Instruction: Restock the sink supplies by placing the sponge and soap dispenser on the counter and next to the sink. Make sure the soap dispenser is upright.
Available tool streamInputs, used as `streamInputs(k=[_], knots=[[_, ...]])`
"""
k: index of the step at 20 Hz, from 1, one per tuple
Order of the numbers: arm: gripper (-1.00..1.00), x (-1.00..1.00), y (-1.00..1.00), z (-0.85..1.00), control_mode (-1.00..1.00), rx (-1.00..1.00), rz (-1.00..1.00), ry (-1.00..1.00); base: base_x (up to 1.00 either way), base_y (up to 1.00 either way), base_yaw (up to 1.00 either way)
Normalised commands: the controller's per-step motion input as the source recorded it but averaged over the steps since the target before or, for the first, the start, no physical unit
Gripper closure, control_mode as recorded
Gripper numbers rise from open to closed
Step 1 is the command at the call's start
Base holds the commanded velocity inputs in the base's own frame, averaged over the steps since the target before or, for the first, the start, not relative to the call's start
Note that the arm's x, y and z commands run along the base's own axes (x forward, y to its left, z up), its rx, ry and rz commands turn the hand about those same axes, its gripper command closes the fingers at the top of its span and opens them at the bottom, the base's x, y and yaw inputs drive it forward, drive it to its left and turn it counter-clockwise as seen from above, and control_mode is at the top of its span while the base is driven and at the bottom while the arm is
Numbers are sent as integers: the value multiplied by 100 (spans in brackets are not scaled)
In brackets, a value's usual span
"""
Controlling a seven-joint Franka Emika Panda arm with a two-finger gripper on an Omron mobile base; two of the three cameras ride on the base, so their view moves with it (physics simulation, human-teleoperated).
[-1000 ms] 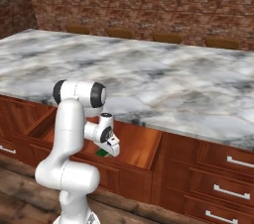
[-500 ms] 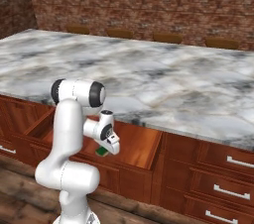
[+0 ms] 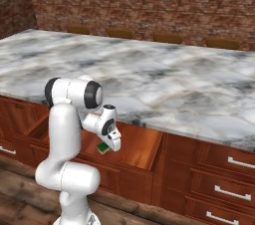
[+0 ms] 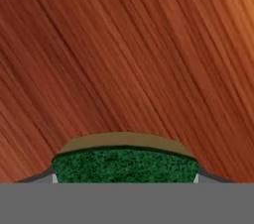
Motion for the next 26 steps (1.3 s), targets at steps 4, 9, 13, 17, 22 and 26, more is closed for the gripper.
streamInputs(k=[4,9,13,17,22,26], knots=[[100,0,0,92,-100,0,-15,0,0,0,0],[100,-19,0,83,-100,0,-13,0,0,0,0],[100,-69,0,60,-100,0,-10,-3,0,0,0],[100,-82,0,66,-100,0,-9,-5,0,0,0],[100,-76,0,71,-100,0,-12,-5,0,0,0],[100,-65,-1,81,-100,0,-16,-6,0,0,0]])
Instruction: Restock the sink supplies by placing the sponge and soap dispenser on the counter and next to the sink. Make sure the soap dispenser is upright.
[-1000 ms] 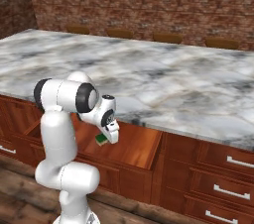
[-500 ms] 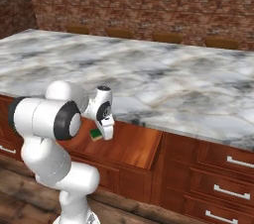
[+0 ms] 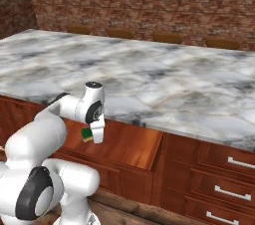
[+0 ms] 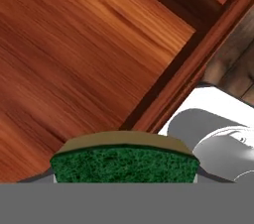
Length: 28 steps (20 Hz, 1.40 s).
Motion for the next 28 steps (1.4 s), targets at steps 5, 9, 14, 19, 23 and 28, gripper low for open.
streamInputs(k=[5,9,14,19,23,28], knots=[[100,-53,-5,81,-100,0,-18,-7,0,0,0],[100,-29,-1,59,100,0,-20,-2,-8,0,-8],[100,0,0,0,100,0,0,0,-24,0,-42],[100,0,0,0,100,0,0,0,-23,0,-56],[100,0,0,0,100,0,0,0,-23,0,-65],[100,0,0,0,100,0,0,0,-20,0,-71]])
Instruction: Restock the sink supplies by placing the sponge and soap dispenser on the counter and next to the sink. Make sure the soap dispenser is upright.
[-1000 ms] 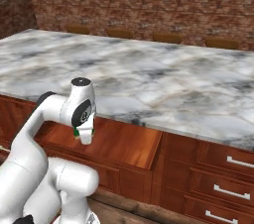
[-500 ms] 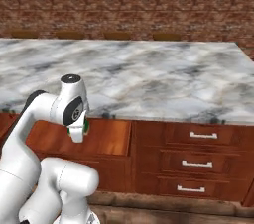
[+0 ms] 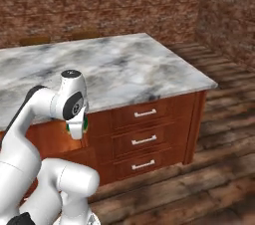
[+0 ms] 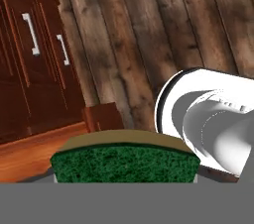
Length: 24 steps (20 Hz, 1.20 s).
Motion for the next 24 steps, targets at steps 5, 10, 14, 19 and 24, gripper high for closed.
streamInputs(k=[5,10,14,19,24], knots=[[100,0,0,0,100,0,0,0,-14,0,-72],[100,0,0,0,100,0,0,0,-7,0,-73],[100,0,0,0,100,0,0,0,0,0,-72],[100,0,0,0,100,0,0,0,0,0,-70],[100,0,0,0,100,0,0,0,7,0,-66]])
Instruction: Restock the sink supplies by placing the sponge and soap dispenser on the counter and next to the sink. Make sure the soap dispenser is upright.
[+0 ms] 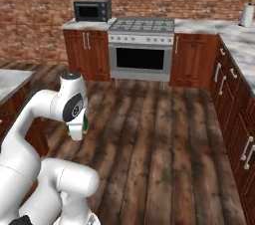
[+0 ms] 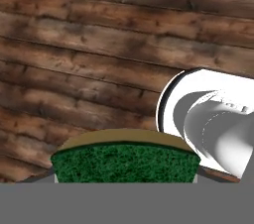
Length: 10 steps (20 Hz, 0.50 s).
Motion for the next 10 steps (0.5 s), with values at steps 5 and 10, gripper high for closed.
streamInputs(k=[5,10], knots=[[100,0,0,0,100,0,0,0,14,-2,-64],[100,0,0,0,100,0,0,0,27,-10,-60]])
